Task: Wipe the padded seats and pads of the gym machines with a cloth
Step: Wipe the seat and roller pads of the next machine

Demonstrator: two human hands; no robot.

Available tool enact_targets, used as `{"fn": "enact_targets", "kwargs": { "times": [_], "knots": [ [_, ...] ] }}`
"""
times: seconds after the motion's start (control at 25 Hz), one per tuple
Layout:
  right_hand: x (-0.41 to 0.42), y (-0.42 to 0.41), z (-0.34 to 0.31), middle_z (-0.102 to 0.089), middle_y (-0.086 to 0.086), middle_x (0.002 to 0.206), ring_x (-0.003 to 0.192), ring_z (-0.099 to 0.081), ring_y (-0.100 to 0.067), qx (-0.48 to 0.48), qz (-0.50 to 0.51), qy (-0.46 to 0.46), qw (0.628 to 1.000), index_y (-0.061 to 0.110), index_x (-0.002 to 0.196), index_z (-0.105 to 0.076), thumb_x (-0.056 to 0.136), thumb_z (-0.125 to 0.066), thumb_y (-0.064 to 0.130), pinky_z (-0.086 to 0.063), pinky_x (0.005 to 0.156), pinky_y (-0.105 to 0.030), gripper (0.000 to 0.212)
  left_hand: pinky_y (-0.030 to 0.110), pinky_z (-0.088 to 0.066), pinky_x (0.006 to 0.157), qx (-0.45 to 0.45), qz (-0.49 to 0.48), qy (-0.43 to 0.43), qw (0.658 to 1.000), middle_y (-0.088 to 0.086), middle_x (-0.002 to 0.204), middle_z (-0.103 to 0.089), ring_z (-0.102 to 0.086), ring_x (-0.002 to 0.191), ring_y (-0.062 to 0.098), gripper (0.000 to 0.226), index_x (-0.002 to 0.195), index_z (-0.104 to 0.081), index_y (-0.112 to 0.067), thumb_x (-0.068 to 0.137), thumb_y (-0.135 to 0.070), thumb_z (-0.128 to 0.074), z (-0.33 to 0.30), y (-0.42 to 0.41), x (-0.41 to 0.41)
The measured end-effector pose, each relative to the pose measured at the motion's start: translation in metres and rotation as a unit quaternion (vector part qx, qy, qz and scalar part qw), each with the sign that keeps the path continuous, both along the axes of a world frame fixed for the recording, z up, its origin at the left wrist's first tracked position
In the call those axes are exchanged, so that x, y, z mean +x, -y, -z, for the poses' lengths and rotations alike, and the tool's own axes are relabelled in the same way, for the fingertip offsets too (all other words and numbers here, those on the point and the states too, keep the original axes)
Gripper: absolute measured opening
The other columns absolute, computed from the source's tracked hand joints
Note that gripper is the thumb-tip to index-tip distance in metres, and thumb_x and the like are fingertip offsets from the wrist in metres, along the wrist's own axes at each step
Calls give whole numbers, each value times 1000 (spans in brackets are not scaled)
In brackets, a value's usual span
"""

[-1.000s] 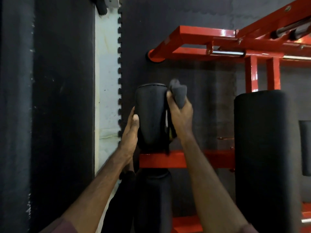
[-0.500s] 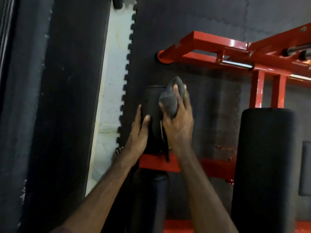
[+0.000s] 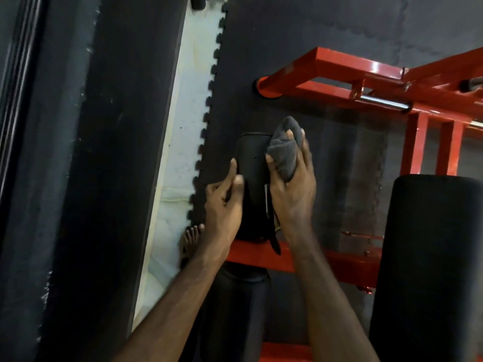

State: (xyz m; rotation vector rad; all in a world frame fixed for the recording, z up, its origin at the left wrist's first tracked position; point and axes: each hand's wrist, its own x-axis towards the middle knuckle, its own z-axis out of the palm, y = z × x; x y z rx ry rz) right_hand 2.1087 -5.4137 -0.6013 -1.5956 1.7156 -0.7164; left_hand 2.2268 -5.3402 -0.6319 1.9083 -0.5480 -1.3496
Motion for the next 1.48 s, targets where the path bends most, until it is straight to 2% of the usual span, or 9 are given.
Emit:
{"fn": "enact_targets", "kwargs": {
  "times": [0.16, 0.32, 0.52, 0.72, 0.88, 1.0, 1.24, 1.36, 1.48],
  "knots": [
    [-4, -56, -7, -18, 2, 175, 163, -9, -21, 11, -47, -48, 998, 24, 163, -35, 97, -70, 19, -25, 128, -55, 75, 29, -52, 105, 7, 9, -12, 1000, 2, 135, -56, -59, 112, -5, 60, 154, -36, -61, 101, -52, -63, 0, 1, 15],
    [1, -64, -8, -15, 2, 175, 163, -5, -27, -8, -104, -114, 988, 20, 163, -35, 94, -61, 24, -8, 132, -34, 74, 39, -53, 110, 40, -4, -86, 995, -3, 146, -60, -63, 127, 11, 82, 159, -31, -54, 88, -65, -71, 8, 5, 20],
    [7, 11, -3, -23, 4, 174, 161, -15, -23, -6, -51, -105, 993, 25, 161, -39, 98, -71, 27, -22, 130, -39, 71, 34, -51, 113, 72, -31, -233, 969, -2, 153, -58, -62, 132, 10, 83, 161, -40, -32, 88, -50, -75, 0, 10, 15],
    [0, -89, -16, -15, 0, 175, 163, -4, -26, 8, -93, -101, 991, 17, 163, -35, 91, -65, 10, -10, 132, -45, 78, 37, -55, 109, 65, 21, -203, 977, 0, 140, -68, -71, 119, 14, 73, 158, -44, -33, 93, -40, -76, -4, 20, 22],
    [10, -21, -8, -24, 0, 173, 161, -16, -26, -5, -55, -107, 993, 20, 161, -40, 95, -58, 28, -14, 131, -31, 69, 39, -50, 114, 67, 30, -192, 979, -12, 148, -60, -64, 128, 9, 96, 157, -37, -53, 74, -79, -76, 2, 15, 16],
    [14, 5, -3, -28, 0, 172, 160, -20, -27, -26, -42, -134, 990, 21, 160, -42, 96, -69, 18, -16, 129, -28, 69, 41, -44, 120, 80, 8, -195, 978, -13, 154, -55, -56, 138, 9, 102, 153, -43, -55, 63, -102, -55, 17, 12, 21],
    [5, -96, -14, -17, 2, 175, 163, -4, -29, -19, -115, -139, 983, 22, 162, -37, 87, -67, 6, -23, 128, -56, 82, 38, -38, 123, 92, 22, -183, 979, -5, 166, -40, -45, 147, 16, 77, 164, -27, -44, 97, -68, -57, 0, 19, 26],
    [4, -32, -5, -22, 1, 174, 162, -14, -26, -21, -82, -117, 990, 22, 162, -38, 92, -66, 9, -17, 130, -32, 77, 37, -43, 120, 88, 35, -162, 982, -10, 154, -51, -52, 140, 14, 79, 163, -37, -29, 96, -60, -66, -2, 22, 27],
    [12, 7, -4, -26, 3, 173, 161, -17, -22, -14, -46, -127, 991, 24, 161, -39, 97, -70, 20, -22, 126, -32, 71, 38, -51, 112, 73, 16, -133, 988, -6, 139, -68, -65, 126, 13, 67, 148, -59, -29, 92, -64, -71, -3, 21, 23]
  ]
}}
